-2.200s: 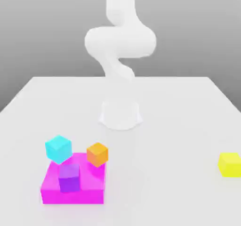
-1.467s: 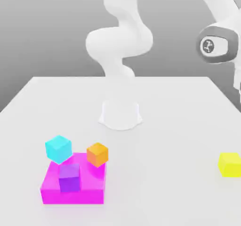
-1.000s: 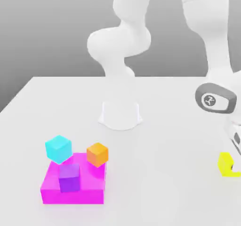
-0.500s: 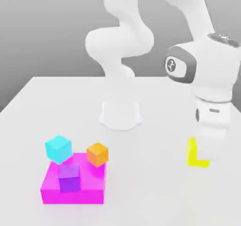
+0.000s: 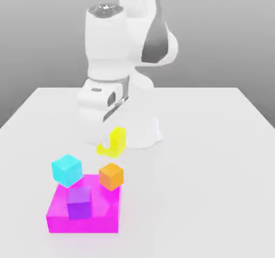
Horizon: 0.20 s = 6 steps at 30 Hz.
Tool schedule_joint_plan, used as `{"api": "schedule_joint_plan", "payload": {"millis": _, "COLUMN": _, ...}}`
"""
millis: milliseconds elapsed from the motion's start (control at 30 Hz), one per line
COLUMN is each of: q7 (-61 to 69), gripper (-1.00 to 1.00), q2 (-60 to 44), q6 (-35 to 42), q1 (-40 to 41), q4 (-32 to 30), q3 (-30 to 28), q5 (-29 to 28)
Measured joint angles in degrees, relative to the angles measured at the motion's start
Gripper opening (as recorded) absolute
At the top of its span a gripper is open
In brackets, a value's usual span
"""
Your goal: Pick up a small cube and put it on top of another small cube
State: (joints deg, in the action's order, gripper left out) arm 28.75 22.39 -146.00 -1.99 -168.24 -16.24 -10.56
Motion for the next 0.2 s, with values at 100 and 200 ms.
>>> {"api": "schedule_joint_plan", "payload": {"millis": 100, "q7": 0.5, "gripper": -1.00, "q2": -5.7, "q6": -6.6, "q1": -0.4, "q4": -0.9, "q3": -0.9, "q5": 0.3}}
{"api": "schedule_joint_plan", "payload": {"millis": 200, "q7": 0.6, "gripper": 1.00, "q2": -7.0, "q6": -8.2, "q1": -0.5, "q4": -1.2, "q3": -1.0, "q5": 0.3}}
